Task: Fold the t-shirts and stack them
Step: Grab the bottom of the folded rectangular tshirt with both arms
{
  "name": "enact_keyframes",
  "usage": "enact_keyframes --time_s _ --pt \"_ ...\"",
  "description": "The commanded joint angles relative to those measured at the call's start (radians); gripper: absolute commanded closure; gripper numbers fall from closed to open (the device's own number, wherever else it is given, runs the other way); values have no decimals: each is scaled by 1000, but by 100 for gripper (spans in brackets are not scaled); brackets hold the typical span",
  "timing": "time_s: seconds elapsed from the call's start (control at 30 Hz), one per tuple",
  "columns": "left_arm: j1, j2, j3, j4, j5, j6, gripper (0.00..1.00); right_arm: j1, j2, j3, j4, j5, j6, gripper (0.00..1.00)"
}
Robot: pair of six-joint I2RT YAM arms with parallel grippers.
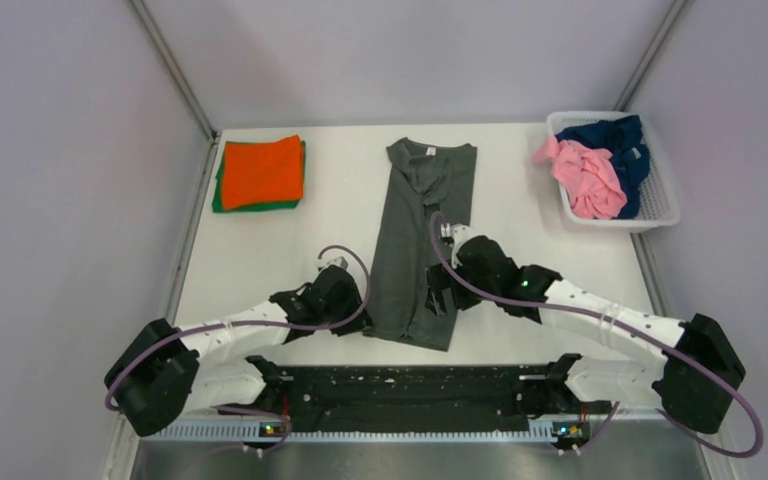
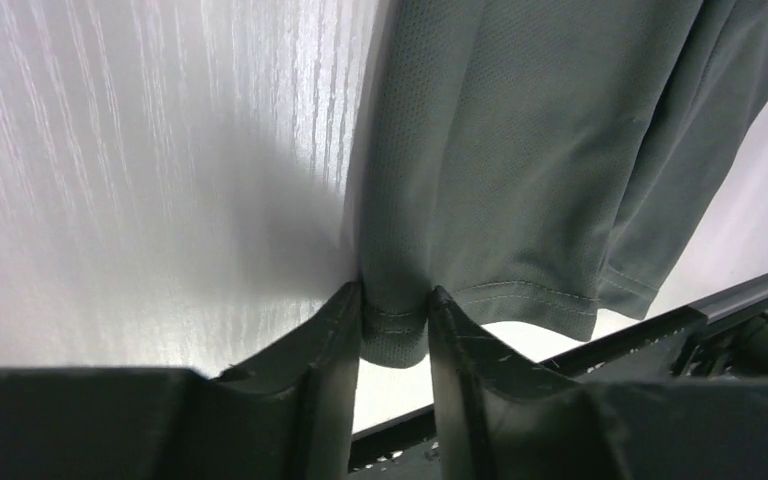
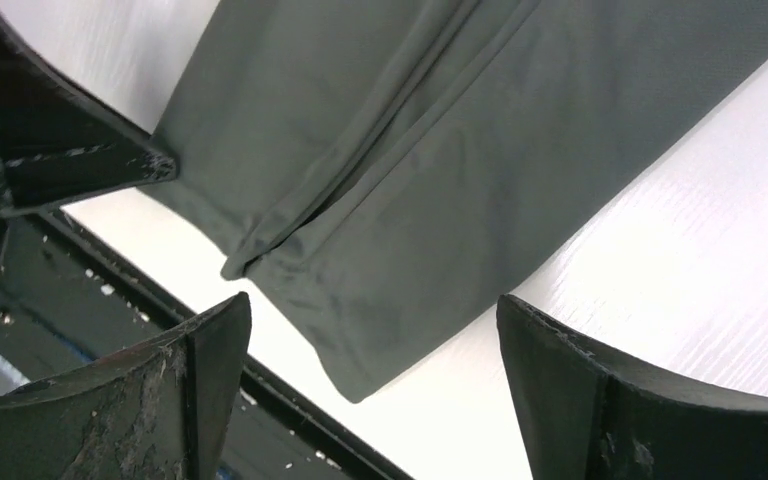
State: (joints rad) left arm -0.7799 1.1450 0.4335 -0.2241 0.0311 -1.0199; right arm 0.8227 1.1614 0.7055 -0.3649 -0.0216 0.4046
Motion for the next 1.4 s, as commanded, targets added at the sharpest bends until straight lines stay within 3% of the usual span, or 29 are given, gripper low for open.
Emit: enact_keyframes --time_s 0.0,0.17,0.3,0.33,0.43,0.67,0.77,0.8,0.83,1.13,1.23,1.37 --pt "2 22 -11 15 50 11 71 66 -59 -12 -39 26 -4 10" --pt "2 19 -7 -16 27 -4 100 219 -16 -30 -60 27 -84 16" --pt "1 16 -2 -8 36 -14 100 307 73 -25 -59 30 -86 23" --pt "1 14 0 -22 29 -26 100 333 139 -23 -47 33 -77 29" --pt "2 1 -7 -32 24 -44 100 338 198 -30 -27 67 -59 32" --pt "4 -48 -36 -46 24 -86 100 386 265 -44 -32 99 -16 49" --pt "4 -99 -50 -79 28 -94 100 427 284 -53 -38 123 9 70" --pt "3 -122 -52 -98 25 -95 100 437 286 -55 -38 129 18 89" --pt "4 -149 -55 -124 20 -99 100 449 285 -55 -40 132 26 100" --pt "2 -388 -40 -317 4 -103 100 474 94 -30 5 30 -3 100" --pt "3 -404 -10 -305 -68 -75 100 462 35 -14 -18 92 -8 100" --pt "4 -330 62 -169 -110 -44 100 396 24 41 -90 214 -43 100"
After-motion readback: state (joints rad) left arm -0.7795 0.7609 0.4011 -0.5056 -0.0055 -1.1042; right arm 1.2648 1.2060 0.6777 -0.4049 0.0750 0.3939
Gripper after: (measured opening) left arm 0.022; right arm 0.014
